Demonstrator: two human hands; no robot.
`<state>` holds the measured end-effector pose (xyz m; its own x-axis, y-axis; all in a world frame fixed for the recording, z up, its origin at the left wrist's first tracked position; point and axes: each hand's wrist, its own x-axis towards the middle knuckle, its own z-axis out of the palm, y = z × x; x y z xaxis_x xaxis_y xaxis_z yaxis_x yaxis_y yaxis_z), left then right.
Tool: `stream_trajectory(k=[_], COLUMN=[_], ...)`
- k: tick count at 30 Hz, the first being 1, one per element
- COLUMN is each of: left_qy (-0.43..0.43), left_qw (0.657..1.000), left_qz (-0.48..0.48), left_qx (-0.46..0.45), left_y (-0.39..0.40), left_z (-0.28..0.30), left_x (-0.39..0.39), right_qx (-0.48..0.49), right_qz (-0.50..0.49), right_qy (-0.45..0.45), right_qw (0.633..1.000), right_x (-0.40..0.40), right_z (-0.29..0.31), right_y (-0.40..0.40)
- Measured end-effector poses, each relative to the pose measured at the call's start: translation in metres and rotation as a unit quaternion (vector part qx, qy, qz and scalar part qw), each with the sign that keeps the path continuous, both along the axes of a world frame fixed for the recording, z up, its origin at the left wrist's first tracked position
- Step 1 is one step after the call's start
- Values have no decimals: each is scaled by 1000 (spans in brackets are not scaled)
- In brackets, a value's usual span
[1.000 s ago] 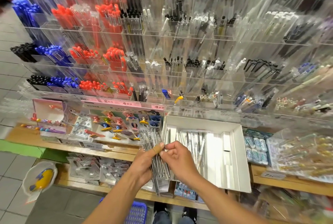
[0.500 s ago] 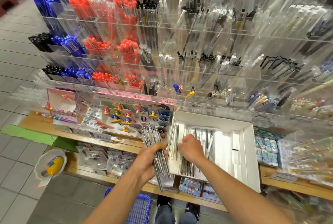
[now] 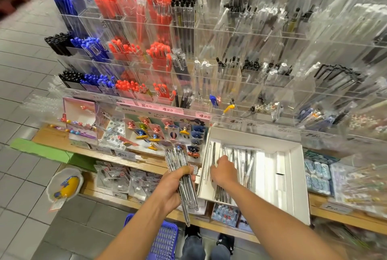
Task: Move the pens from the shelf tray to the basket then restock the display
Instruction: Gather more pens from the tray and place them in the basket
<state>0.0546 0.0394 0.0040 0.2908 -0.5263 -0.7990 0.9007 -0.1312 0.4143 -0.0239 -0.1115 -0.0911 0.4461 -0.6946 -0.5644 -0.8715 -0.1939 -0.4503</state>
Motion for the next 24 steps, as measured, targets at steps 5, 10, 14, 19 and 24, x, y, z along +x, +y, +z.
stream_trajectory(k=[5, 10, 14, 19, 24], left_qy=[-4, -10, -17, -38, -43], left_qw=[1000, 1000, 1000, 999, 996], left_qz=[-4, -6, 0, 22, 79], left_qx=[0, 1, -1, -4, -17], left_y=[1, 8, 16, 24, 45], left_z=[1, -1, -4, 4, 20], left_x=[-1, 0, 1, -3, -21], right_qx=[25, 48, 141, 281, 104], right_qz=[-21, -37, -76, -57, 60], right_qy=[26, -97, -194, -314, -291], right_qw=[999, 993, 968, 905, 949], right_x=[-5, -26, -47, -66, -56], right_z=[4, 6, 30, 73, 112], right_y=[-7, -4, -14, -28, -25])
